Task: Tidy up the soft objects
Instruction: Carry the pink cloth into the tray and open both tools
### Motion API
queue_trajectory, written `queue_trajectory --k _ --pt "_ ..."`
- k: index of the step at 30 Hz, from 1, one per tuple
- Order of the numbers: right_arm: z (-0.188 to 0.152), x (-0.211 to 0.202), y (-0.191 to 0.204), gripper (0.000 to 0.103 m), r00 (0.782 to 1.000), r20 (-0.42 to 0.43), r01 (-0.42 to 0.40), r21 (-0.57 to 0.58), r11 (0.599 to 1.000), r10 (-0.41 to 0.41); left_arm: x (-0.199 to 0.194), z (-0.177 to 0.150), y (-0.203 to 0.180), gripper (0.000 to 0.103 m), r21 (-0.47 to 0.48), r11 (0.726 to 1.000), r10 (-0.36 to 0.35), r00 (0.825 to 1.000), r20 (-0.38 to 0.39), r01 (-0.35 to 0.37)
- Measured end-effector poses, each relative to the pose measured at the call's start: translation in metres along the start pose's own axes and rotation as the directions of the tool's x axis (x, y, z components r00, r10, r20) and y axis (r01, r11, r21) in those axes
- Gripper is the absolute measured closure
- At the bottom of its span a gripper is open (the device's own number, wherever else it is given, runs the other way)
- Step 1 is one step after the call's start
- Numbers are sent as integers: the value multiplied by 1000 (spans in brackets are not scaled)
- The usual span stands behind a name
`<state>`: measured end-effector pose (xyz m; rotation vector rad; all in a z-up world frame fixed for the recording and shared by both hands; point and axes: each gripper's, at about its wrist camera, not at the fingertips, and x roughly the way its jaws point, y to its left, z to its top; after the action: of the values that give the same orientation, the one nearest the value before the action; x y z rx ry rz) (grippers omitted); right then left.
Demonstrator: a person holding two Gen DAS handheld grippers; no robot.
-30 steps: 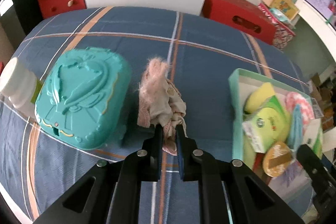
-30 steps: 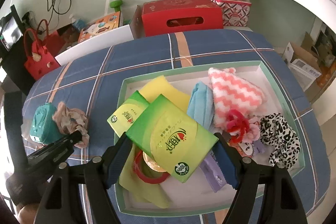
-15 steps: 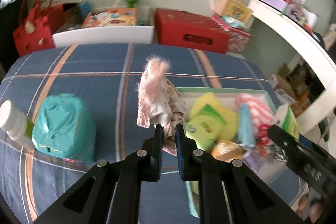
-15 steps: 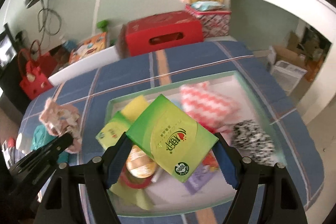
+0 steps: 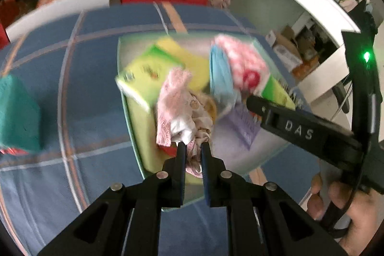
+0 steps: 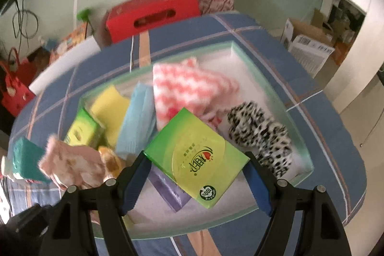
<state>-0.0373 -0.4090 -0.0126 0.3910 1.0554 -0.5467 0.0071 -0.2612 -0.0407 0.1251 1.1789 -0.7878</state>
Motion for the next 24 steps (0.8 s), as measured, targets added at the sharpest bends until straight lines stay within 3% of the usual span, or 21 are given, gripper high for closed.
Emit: queue_trajectory --k 5,12,17,24 --pt "-4 13 6 23 999 -43 -3 -23 1000 2 14 -4 8 91 -44 999 8 998 -62 -11" --pt "-6 17 10 23 998 -62 -2 -45 999 -1 18 -5 11 90 -68 998 3 996 -89 -9" --pt "-6 15 12 22 998 -63 0 -52 999 -3 14 -6 17 74 -92 996 -5 992 -126 -7" --pt "-5 6 17 15 999 -43 16 -79 997 -20 -10 -8 27 64 -111 994 -20 995 -98 9"
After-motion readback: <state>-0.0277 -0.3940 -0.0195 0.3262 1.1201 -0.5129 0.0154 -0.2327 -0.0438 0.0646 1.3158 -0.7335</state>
